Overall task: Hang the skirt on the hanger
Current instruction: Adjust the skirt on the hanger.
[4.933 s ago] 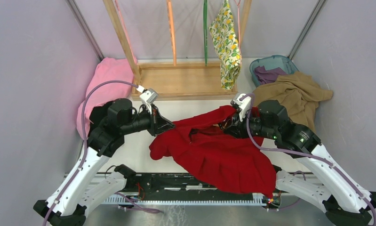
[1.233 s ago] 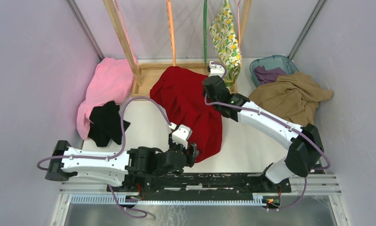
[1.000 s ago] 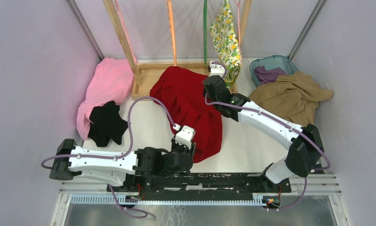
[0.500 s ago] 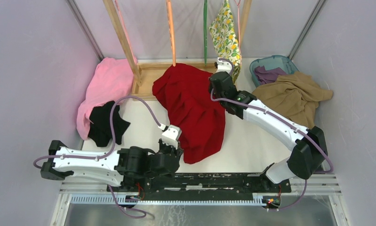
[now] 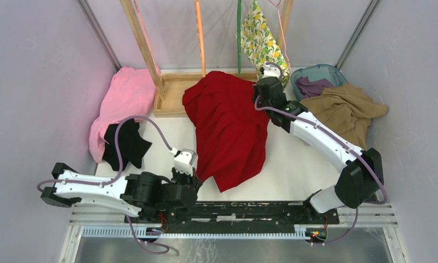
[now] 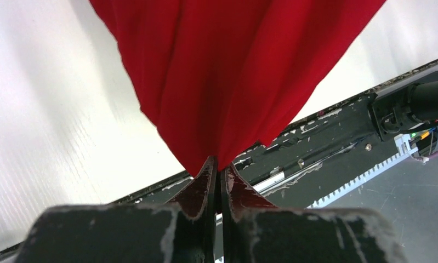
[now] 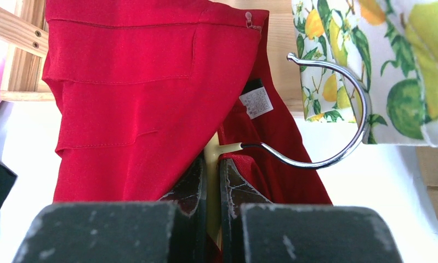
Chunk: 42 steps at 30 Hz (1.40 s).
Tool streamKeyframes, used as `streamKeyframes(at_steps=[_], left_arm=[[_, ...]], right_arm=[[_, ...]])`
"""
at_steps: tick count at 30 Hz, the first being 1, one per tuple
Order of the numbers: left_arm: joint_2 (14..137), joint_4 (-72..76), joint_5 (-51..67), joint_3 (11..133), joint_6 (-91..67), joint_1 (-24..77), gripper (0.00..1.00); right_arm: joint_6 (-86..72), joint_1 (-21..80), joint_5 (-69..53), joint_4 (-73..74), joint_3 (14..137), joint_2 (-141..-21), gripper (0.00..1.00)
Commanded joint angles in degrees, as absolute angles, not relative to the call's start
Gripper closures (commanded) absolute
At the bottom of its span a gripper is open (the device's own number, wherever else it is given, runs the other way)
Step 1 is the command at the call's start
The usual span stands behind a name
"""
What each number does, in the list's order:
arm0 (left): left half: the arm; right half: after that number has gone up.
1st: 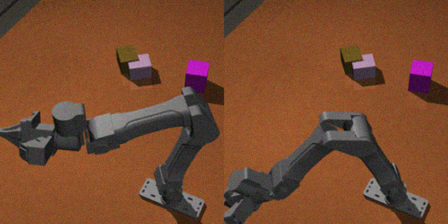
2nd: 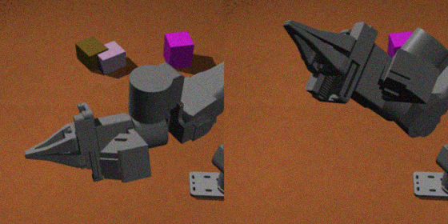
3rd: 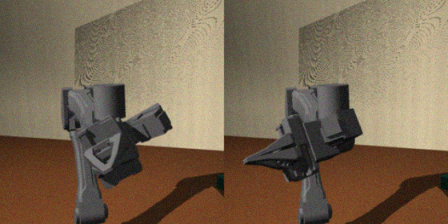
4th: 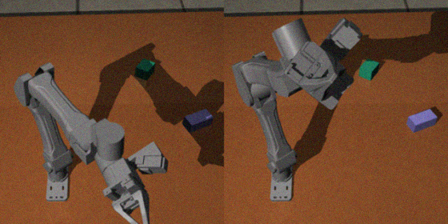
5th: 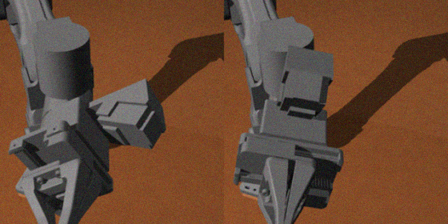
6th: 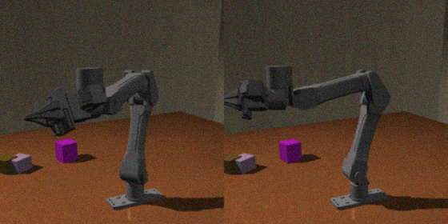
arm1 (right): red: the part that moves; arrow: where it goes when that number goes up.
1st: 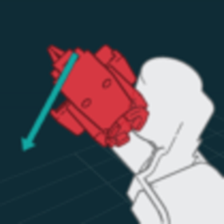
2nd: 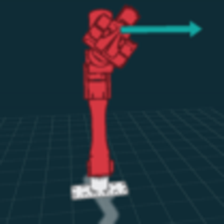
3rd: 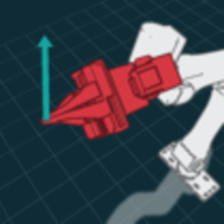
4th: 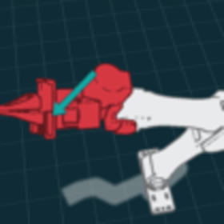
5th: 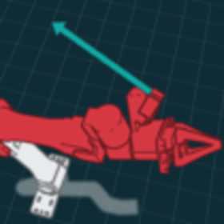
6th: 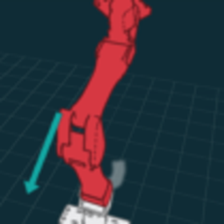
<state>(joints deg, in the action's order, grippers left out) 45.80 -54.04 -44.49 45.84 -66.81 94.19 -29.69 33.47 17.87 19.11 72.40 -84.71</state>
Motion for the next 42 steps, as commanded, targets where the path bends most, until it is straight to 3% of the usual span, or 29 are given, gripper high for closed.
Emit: streamKeyframes(at_steps=[1, 18, 35, 42], left_arm=[[45.4, -59.5, -43.9, 44.6, -75.1, 96.2, 0.94], [44.7, -74.3, -42.7, 44.4, -90.0, 103.9, 0.97], [43.1, -75.6, -42.1, 43.5, -90.8, 104.6, 0.97], [44.9, -74.9, -45.5, 46.3, -89.1, 104.6, 0.92]], right_arm=[[-29.5, 30.7, 16.9, 12.8, 74.5, -80.2, 0.99], [-27.4, 25.8, 13.4, 14.2, 77.0, -80.0, 0.99], [-21.4, 24.5, 11.8, 18.3, 82.1, -76.2, 0.99], [-16.5, 24.4, 2.9, 20.6, 86.9, -73.3, 0.99]])
